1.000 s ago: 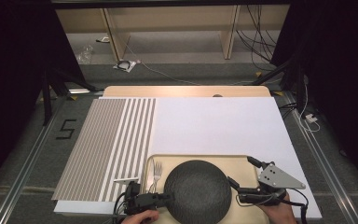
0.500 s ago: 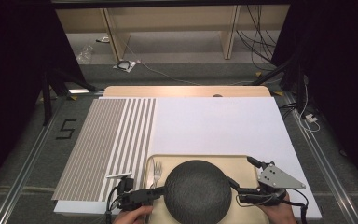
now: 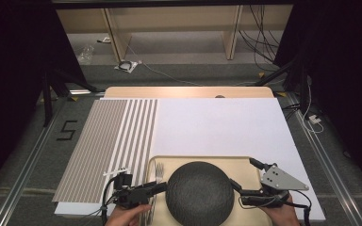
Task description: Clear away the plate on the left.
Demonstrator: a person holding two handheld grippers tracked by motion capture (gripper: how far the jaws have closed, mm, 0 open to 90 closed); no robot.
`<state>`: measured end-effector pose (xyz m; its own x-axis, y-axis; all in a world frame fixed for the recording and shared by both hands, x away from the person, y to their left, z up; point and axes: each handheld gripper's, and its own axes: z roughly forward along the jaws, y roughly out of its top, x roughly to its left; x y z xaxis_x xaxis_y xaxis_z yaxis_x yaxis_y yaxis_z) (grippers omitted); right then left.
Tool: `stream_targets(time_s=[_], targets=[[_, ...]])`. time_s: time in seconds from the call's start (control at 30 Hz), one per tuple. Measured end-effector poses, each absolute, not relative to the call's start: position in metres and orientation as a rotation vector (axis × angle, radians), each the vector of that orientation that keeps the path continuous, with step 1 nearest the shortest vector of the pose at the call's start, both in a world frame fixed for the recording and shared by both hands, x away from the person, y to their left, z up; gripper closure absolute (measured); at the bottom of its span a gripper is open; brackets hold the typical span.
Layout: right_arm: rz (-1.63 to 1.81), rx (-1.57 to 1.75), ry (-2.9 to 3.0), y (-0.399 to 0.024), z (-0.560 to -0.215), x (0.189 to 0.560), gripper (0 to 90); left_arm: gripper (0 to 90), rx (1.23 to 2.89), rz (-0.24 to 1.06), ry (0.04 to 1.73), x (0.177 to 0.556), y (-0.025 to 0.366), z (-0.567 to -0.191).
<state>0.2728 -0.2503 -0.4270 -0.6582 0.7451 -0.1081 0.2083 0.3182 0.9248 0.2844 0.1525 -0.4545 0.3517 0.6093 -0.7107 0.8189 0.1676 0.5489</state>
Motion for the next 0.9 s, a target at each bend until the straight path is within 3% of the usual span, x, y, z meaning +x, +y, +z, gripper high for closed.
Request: stream_targets(time_s=[0.27, 0.9], targets=[[1.337, 0.840, 2.060, -0.250, -0.427, 0.273, 12.0, 34.1, 1.583, -0.205, 1.236, 0.286, 0.154, -0.447], [1.344, 0.844, 2.061, -0.251, -0.427, 0.274, 12.0, 28.5, 1.686, 0.050, 1.071, 0.282, 0.159, -0.433]])
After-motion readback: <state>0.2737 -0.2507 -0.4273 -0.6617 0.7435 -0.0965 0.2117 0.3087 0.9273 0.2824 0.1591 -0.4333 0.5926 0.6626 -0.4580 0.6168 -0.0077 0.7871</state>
